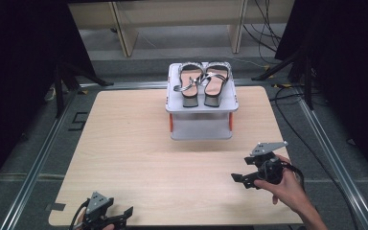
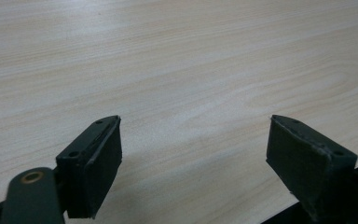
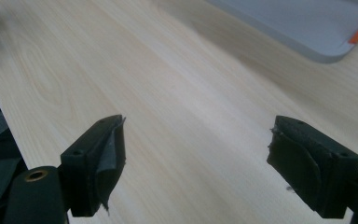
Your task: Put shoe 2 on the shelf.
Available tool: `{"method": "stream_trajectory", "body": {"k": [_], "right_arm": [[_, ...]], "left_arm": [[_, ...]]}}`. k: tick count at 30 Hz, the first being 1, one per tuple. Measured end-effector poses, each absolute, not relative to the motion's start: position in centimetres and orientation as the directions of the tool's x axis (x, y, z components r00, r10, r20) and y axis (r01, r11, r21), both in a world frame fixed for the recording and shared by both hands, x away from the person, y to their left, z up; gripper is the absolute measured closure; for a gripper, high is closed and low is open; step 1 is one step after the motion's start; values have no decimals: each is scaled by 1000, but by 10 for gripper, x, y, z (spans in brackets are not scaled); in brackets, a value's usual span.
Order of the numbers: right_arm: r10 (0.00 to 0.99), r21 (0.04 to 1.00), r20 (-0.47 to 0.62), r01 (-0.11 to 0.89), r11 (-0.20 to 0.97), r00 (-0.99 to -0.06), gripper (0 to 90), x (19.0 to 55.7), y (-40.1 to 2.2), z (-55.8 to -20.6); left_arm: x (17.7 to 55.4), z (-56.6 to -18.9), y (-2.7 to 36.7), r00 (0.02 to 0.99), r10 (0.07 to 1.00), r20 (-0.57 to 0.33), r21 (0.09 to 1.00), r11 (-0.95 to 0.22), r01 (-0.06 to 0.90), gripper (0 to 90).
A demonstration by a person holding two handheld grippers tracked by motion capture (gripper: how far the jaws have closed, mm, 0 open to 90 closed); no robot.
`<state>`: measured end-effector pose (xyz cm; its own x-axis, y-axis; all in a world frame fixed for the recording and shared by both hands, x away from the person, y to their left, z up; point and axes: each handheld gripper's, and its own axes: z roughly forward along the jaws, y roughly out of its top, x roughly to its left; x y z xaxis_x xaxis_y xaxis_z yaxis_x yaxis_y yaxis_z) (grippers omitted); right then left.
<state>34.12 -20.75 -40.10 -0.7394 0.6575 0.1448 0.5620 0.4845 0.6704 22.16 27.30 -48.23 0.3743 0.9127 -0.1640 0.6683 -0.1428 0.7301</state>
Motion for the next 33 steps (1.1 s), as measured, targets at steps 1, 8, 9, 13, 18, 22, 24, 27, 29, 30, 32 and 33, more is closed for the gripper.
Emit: {"method": "stream_trajectory", "body": {"k": [1,8,9,13,18,22,24,27,29,30,32,33], "right_arm": [[666,663,150,574,480,-731,187,339,-208,-402],[669,667,141,570,481,-730,183,332,-216,-411],[681,662,161,590,462,-714,189,328,-216,-412],[668,664,161,581,471,-726,192,324,-219,-420],[663,649,130,568,505,-738,184,317,-217,-425],[663,644,110,561,520,-741,184,313,-214,-429],[657,638,111,560,528,-746,187,312,-215,-430],[667,633,161,595,496,-727,189,309,-217,-435],[672,626,165,603,494,-722,186,308,-218,-440],[666,625,138,586,516,-733,181,308,-219,-440],[673,620,143,596,510,-726,182,305,-218,-441],[667,626,139,587,514,-732,183,304,-219,-441]], "left_arm": [[221,-482,273,372,914,-163,731,-141,667,170],[222,-482,273,375,912,-169,734,-137,665,157],[222,-482,274,383,912,-145,729,-163,665,157],[221,-481,273,381,909,-170,737,-140,661,156],[221,-481,273,390,904,-175,747,-136,650,155],[221,-481,273,391,903,-179,753,-131,645,155],[221,-481,273,391,904,-174,752,-134,645,155],[221,-481,272,394,903,-170,753,-139,643,155],[220,-481,273,404,900,-167,756,-146,638,155],[220,-480,272,404,899,-166,757,-146,637,155],[220,-480,274,411,900,-147,751,-169,639,155],[220,-480,274,412,899,-146,750,-170,639,155]]}}
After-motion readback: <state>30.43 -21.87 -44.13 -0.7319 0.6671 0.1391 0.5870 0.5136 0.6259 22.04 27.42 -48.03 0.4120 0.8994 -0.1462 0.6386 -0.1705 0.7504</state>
